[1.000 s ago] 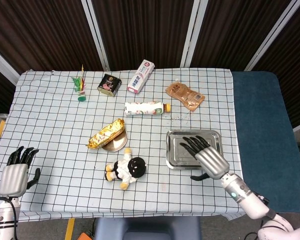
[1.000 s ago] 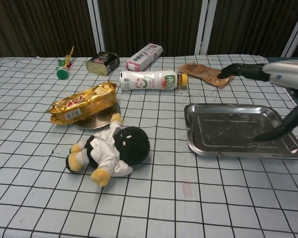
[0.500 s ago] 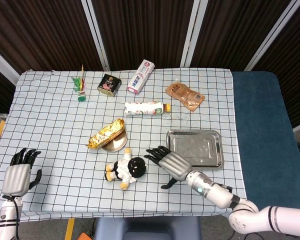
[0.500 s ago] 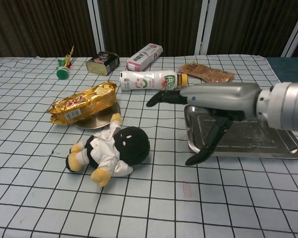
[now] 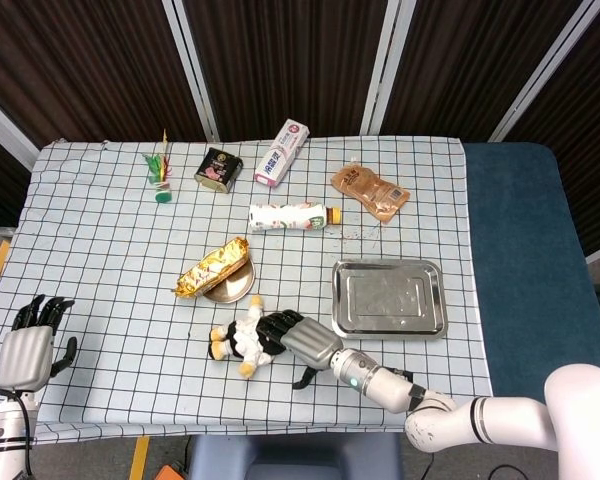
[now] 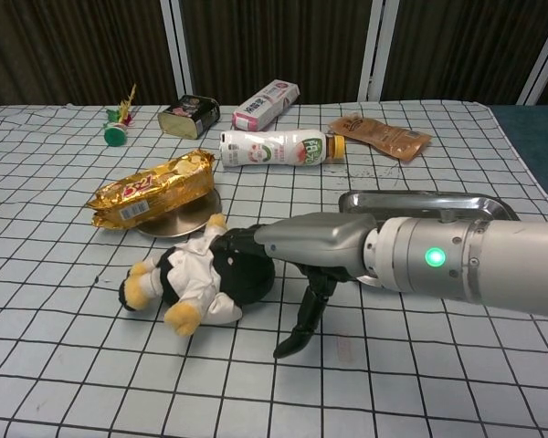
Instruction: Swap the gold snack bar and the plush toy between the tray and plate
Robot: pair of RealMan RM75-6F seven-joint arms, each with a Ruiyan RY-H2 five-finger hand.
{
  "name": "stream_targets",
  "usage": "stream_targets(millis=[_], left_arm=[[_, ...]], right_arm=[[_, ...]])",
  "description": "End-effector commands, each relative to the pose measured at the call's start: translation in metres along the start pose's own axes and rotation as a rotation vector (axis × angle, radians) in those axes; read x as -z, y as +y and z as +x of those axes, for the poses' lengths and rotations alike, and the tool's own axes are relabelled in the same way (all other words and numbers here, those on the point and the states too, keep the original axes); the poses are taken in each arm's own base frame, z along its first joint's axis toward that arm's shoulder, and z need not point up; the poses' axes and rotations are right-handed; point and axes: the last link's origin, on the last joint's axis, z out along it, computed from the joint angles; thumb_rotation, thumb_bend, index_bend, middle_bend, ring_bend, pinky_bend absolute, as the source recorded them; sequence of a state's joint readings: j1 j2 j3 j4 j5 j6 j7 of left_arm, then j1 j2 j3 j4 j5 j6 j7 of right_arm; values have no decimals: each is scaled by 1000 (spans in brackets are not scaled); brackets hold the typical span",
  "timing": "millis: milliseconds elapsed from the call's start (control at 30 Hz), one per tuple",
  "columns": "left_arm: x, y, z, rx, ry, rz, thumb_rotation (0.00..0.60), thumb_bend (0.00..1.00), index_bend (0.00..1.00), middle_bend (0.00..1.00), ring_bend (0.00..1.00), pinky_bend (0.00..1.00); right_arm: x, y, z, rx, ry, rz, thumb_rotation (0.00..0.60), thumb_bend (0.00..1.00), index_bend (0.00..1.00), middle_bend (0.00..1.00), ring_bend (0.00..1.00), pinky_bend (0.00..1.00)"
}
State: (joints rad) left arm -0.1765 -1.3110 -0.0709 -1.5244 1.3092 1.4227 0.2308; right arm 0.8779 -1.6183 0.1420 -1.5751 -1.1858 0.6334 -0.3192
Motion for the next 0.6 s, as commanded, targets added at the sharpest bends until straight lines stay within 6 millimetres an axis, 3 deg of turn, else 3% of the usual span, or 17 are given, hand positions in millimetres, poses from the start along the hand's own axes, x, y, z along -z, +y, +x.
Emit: stream_targets(millis=[33,200,333,600], left_arm=[[0,0,0,0,-2,-1,600,479,201,159,71,137],[1,1,0,2,-7,-3,600,479,201,160,71,136],[1,1,0,6,-8,-3,600,480,201,160,71,140],[1,0,3,17,1,-2,600,480,202,159,71,152]], right_arm=[[-6,0,-2,4,21,-9,600,43,121,0,11,0],[-19,1,-4,18,91,-29,600,43,188,39,62,53],[-30,3,-4,36,175,-50,600,43,268,125,129,183],[-48,8,-6,59,334,-68,600,96,541,414,506,512]])
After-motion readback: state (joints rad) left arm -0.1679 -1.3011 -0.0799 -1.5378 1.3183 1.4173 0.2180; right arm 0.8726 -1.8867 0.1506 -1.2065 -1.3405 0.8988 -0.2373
